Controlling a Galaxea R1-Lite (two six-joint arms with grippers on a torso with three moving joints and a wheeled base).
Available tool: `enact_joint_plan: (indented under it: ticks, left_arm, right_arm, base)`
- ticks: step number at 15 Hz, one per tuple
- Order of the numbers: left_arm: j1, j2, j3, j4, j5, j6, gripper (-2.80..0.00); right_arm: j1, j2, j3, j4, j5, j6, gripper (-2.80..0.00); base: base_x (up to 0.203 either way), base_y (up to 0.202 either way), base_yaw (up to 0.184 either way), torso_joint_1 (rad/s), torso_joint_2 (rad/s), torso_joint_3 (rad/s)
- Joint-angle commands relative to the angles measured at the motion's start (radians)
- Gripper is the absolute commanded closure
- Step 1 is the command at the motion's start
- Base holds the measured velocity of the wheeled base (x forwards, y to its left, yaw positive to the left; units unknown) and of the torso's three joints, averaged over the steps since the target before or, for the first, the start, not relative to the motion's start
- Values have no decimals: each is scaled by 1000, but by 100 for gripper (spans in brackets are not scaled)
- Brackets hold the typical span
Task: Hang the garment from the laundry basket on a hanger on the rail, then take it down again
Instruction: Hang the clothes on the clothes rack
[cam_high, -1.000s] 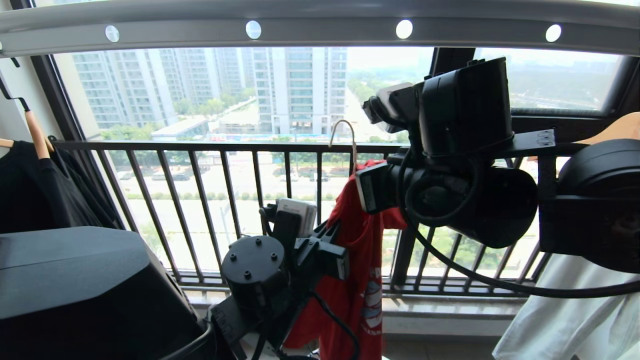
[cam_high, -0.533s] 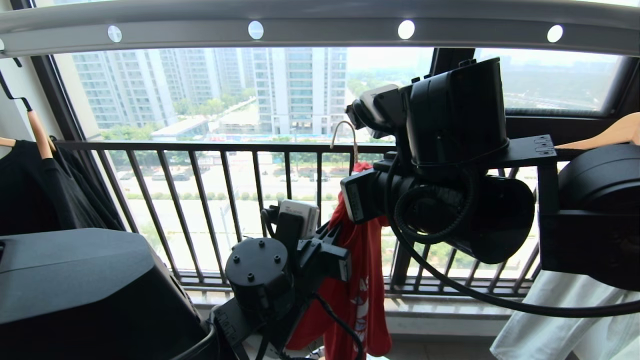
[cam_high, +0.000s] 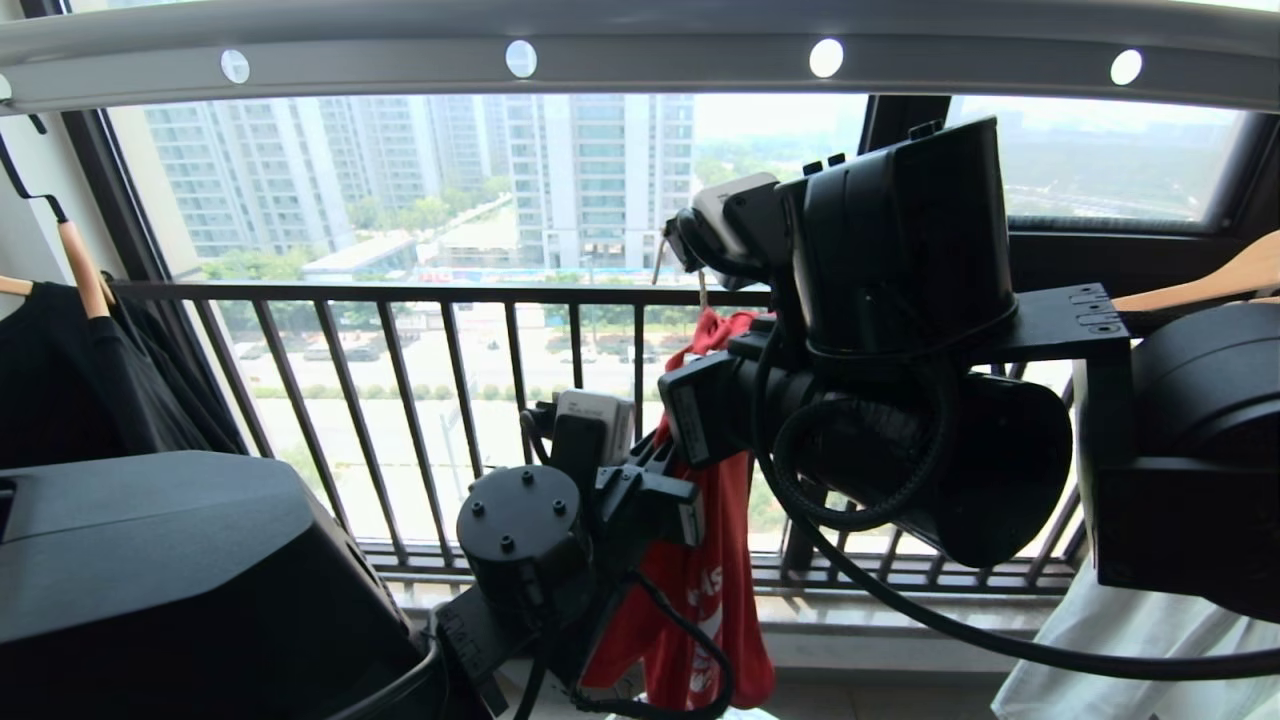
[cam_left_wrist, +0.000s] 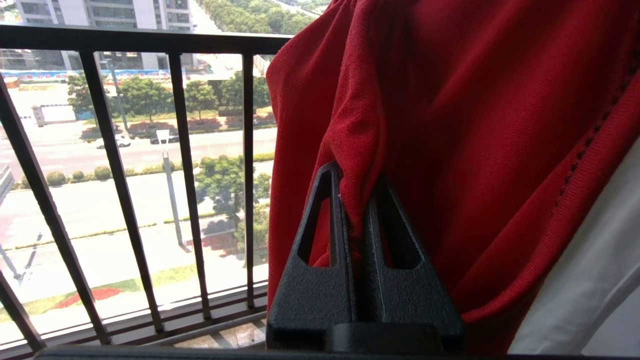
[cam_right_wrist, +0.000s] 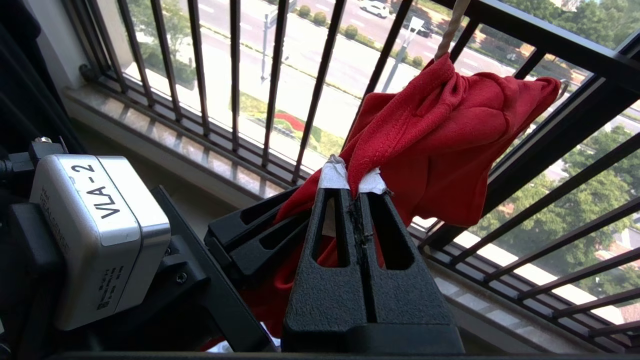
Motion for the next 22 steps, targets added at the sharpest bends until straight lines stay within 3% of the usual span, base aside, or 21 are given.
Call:
enact_joint_plan:
  ticks: [1, 10, 11, 12, 19, 22]
  left_arm:
    - [0, -8, -3, -8, 2, -7, 0]
    - [1, -24, -12, -8, 2, -28, 0]
    - [0, -24, -12, -8, 2, -28, 0]
    - [1, -25, -12, -8, 2, -28, 0]
    - [9, -45, -17, -8, 2, -33, 0]
    - [21, -68, -11, -8, 0, -42, 0]
  right_arm:
    - [2, -1, 3, 2, -4, 1, 0]
    - [2, -1, 3, 1, -5, -7, 0]
    - [2, -1, 3, 2, -7, -7, -253]
    - [2, -1, 1, 2, -9, -7, -280]
    - [-4, -28, 3, 4, -10, -5, -280]
    - [-53, -71, 20, 11, -9, -7, -280]
  base:
    - [0, 0, 0, 0, 0, 0]
    - [0, 0, 0, 0, 0, 0]
    - [0, 0, 0, 0, 0, 0]
    - [0, 0, 0, 0, 0, 0]
    - [0, 0, 0, 0, 0, 0]
    - [0, 0, 0, 0, 0, 0]
